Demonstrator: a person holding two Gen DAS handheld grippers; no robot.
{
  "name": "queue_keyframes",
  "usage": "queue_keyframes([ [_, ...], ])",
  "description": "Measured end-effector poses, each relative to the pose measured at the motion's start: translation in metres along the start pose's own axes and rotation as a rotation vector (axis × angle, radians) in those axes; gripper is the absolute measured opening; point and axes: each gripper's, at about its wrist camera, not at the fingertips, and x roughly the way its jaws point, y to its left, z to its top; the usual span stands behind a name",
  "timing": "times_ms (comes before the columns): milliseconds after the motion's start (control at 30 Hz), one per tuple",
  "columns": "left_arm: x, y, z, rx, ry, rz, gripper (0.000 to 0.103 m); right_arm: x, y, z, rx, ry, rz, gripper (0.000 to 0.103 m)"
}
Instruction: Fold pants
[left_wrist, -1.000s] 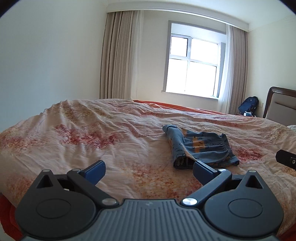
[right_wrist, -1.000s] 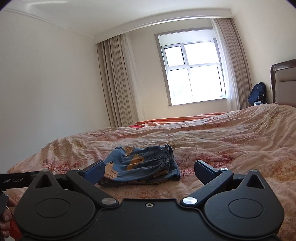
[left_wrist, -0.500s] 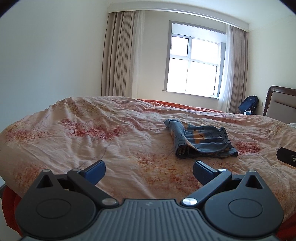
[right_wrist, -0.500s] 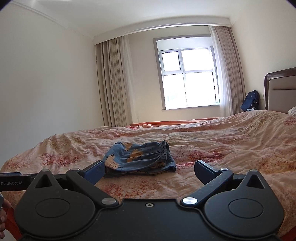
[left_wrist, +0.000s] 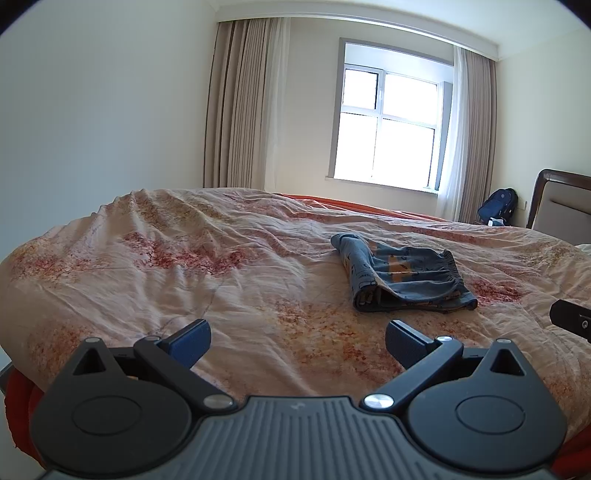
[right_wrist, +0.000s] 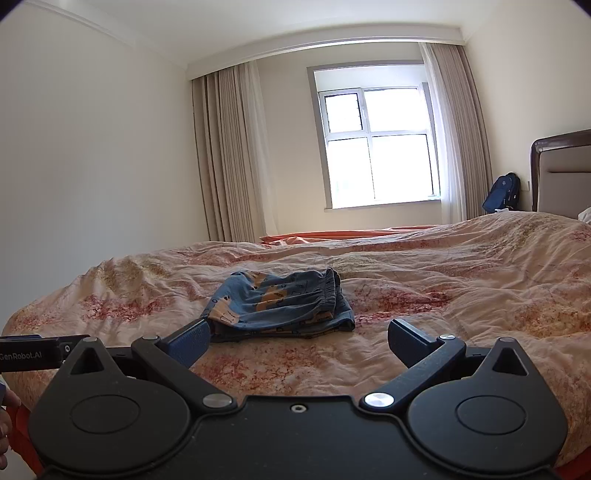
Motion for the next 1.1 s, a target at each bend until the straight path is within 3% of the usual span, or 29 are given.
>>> queue_keyframes([
  [1100,0.0087,0.0015,-0.0022,-0.001,0.075,0.013,0.103,0.0081,-0.0030,-0.0074,0.008,0.032,0.006,0.103],
])
